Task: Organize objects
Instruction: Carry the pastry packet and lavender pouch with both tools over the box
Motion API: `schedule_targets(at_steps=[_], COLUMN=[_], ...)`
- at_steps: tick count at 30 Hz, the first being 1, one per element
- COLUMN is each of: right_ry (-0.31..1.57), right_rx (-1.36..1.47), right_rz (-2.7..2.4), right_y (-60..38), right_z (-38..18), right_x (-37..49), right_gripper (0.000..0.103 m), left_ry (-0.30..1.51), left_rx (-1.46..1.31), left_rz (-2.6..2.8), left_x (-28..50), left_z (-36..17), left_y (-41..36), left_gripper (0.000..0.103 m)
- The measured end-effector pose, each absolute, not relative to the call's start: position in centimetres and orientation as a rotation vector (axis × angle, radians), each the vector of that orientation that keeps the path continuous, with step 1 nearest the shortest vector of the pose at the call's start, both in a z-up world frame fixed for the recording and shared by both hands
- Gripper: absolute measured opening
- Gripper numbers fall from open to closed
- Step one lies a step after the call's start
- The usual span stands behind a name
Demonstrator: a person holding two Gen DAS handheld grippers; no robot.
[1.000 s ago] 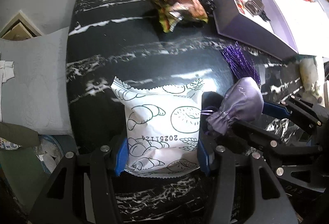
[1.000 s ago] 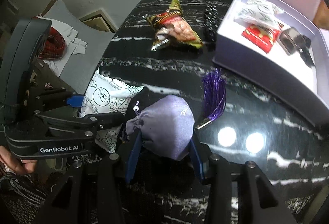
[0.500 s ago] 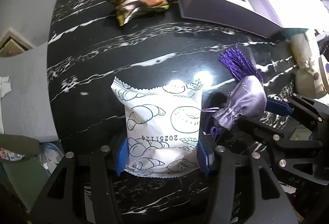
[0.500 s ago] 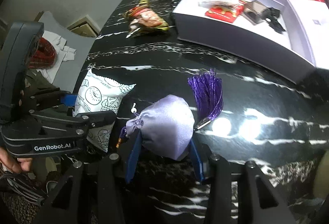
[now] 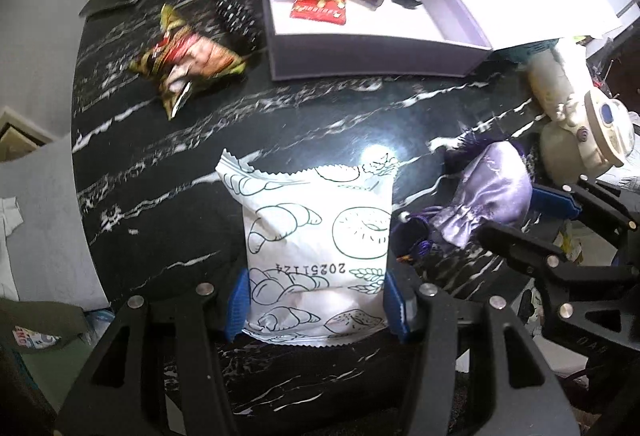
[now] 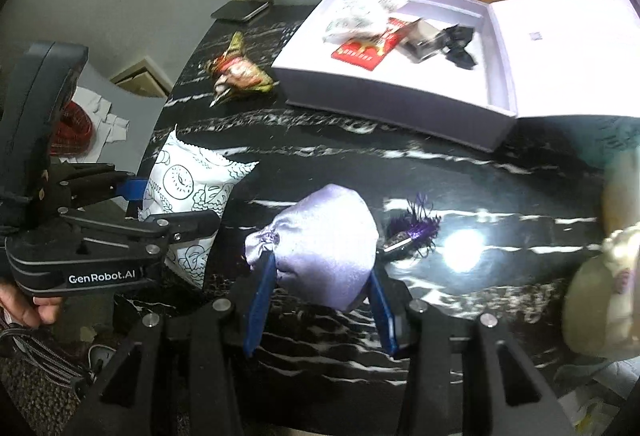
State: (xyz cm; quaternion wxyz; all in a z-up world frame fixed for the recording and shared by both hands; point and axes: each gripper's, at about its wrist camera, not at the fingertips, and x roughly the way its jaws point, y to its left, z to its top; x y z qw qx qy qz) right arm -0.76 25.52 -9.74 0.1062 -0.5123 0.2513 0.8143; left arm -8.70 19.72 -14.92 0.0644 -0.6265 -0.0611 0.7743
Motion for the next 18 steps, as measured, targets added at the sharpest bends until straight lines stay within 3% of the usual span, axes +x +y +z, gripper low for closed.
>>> schedule_targets(at_steps=[18], right_ry=[0.732], right_rx=[-1.392], right_rz=[2.425], right_y=[29.9], right_z=[-4.7], right_x=[0.4], right_gripper=[0.045], left_ry=[-0.065], left_rx=[-1.779], left_rz=[2.419], left_x=[-12.2], left_z=[-8.4], left_y=[21.7], left_gripper=[0.053])
